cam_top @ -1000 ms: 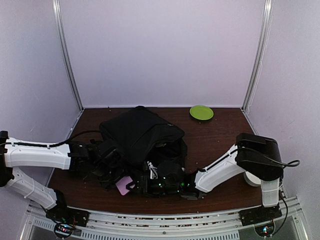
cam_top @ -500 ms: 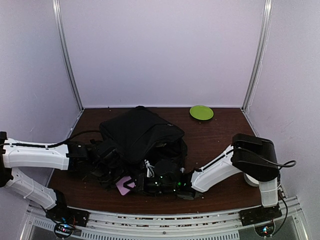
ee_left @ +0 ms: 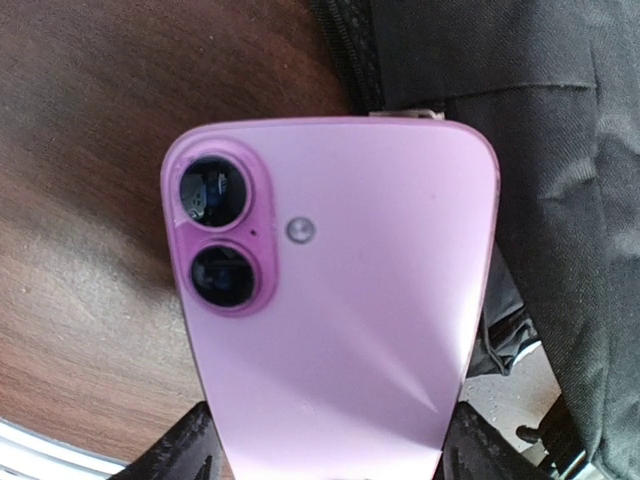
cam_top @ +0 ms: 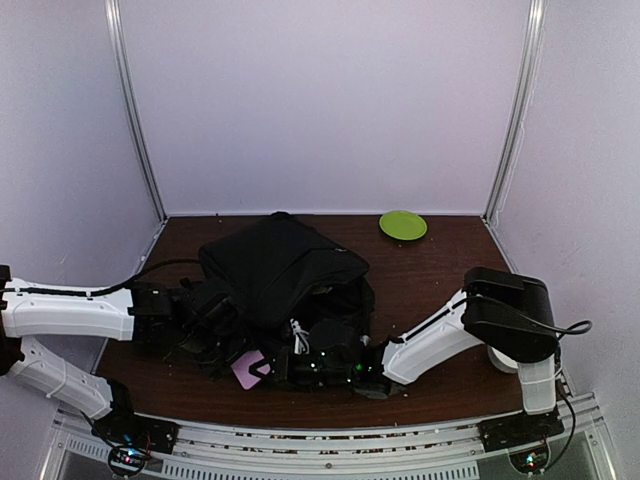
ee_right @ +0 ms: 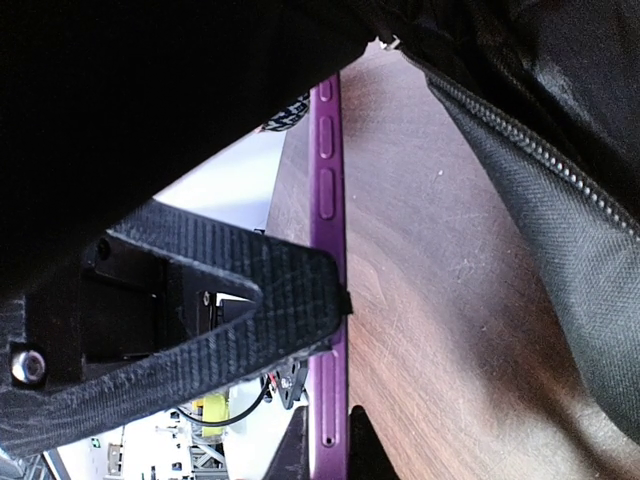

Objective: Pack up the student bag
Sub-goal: Pick up the personal item from the center of the board.

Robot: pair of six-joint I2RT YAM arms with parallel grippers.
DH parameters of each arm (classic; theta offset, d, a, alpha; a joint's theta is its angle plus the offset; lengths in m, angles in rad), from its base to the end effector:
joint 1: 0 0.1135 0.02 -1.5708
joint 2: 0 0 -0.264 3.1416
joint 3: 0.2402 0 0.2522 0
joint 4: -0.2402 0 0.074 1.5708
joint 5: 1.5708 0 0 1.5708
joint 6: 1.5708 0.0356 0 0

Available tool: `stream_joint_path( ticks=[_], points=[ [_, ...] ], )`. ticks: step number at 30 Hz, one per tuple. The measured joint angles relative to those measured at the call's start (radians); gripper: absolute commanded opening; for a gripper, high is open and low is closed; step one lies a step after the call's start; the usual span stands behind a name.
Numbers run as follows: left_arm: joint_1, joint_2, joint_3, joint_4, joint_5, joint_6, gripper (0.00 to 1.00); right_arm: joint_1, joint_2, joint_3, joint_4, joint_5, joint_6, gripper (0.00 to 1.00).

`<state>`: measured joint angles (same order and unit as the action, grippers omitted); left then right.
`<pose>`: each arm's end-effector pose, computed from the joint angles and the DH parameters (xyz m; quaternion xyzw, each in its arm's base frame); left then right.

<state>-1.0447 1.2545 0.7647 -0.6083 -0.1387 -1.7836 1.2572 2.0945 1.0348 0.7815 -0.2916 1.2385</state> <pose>0.1208 -0.1982 0.2048 -0.3653 0.8986 -0.2202 0.1030 0.1223 0.4104 0.1281 -0.0949 0.7890 0.6019 0.0791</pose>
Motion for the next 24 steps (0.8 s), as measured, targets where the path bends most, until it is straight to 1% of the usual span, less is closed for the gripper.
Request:
stream_joint_path(
  ticks=[3,7,13,15,18,24],
  points=[
    [-0.003,-0.001,0.000,0.002,-0.004,0.006,0.92,0.000,-0.002,-0.004,0.003,0.001,-0.005,0.00],
    [-0.009,-0.030,0.000,0.008,-0.016,0.021,0.98,0.000,-0.004,-0.022,-0.001,0.000,-0.013,0.00],
    [-0.033,-0.118,0.002,0.004,-0.049,0.047,0.98,0.000,-0.048,-0.072,-0.017,-0.016,-0.048,0.00],
    [-0.041,-0.147,0.028,-0.032,-0.068,0.064,0.98,0.002,-0.083,-0.093,-0.038,-0.027,-0.074,0.00],
    [-0.044,-0.178,0.085,-0.090,-0.106,0.085,0.98,0.010,-0.148,-0.143,-0.076,-0.040,-0.124,0.00],
    [-0.046,-0.259,0.147,-0.175,-0.206,0.134,0.98,0.027,-0.364,-0.296,-0.156,-0.036,-0.211,0.00]
  ],
)
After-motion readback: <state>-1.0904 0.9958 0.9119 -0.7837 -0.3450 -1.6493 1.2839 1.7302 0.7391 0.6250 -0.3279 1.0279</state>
